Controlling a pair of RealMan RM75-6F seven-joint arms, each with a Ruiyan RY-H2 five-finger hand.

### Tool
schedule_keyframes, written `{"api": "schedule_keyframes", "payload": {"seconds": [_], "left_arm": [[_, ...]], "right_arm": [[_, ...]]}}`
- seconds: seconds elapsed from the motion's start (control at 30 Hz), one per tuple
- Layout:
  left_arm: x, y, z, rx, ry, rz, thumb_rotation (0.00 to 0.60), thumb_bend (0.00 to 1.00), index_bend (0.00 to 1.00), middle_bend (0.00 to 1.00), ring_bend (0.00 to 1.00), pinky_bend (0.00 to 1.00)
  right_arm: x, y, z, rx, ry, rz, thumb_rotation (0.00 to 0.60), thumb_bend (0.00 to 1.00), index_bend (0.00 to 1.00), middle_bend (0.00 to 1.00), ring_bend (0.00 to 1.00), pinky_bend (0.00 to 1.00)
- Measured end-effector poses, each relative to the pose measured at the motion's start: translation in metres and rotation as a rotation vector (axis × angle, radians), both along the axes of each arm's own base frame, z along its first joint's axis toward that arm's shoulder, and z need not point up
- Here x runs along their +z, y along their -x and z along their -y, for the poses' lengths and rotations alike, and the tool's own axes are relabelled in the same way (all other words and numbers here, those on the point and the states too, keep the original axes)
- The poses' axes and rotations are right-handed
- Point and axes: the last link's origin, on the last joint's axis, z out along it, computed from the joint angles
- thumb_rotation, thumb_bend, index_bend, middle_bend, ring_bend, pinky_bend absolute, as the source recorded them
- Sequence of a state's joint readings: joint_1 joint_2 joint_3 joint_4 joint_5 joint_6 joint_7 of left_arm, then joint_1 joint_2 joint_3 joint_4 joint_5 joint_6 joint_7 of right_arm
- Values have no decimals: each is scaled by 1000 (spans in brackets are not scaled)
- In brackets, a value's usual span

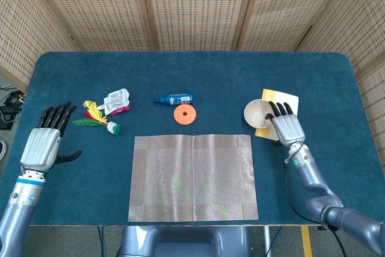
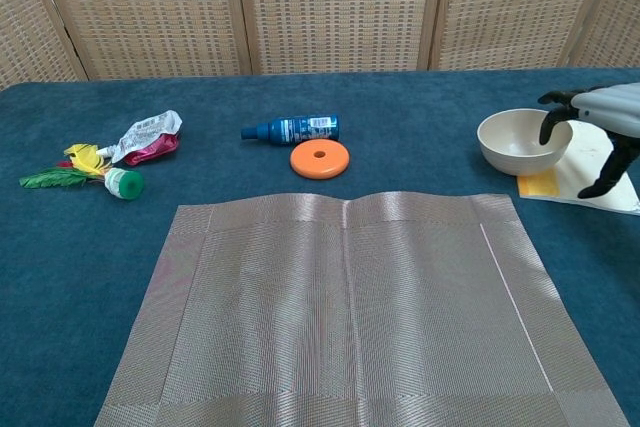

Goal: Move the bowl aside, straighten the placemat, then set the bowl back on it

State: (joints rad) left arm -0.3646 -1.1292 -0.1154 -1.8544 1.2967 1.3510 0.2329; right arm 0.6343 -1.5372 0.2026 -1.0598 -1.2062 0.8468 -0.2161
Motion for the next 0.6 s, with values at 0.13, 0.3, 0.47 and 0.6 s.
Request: {"api": "schedule_keyframes", "payload": {"seconds": [0.13,0.3,0.47,0.6], "left_arm": [[0,0,0,5,4,3,600,0,0,0,0,0],[0,0,-1,6,7,5,600,0,0,0,0,0],[-3,0,-2,6,20,5,600,0,0,0,0,0],[-4,0,-4,10,26,8,600,0,0,0,0,0]], "right_arm": [[-7,-1,11,-14,4,1,600,460,545,0,0,0],[-11,2,20,-30,13,-3,600,555,673,0,0,0],[-15,1,23,-34,29,37,600,577,743,0,0,0],[-12,-6,22,1,52,116,600,577,746,0,0,0]]}}
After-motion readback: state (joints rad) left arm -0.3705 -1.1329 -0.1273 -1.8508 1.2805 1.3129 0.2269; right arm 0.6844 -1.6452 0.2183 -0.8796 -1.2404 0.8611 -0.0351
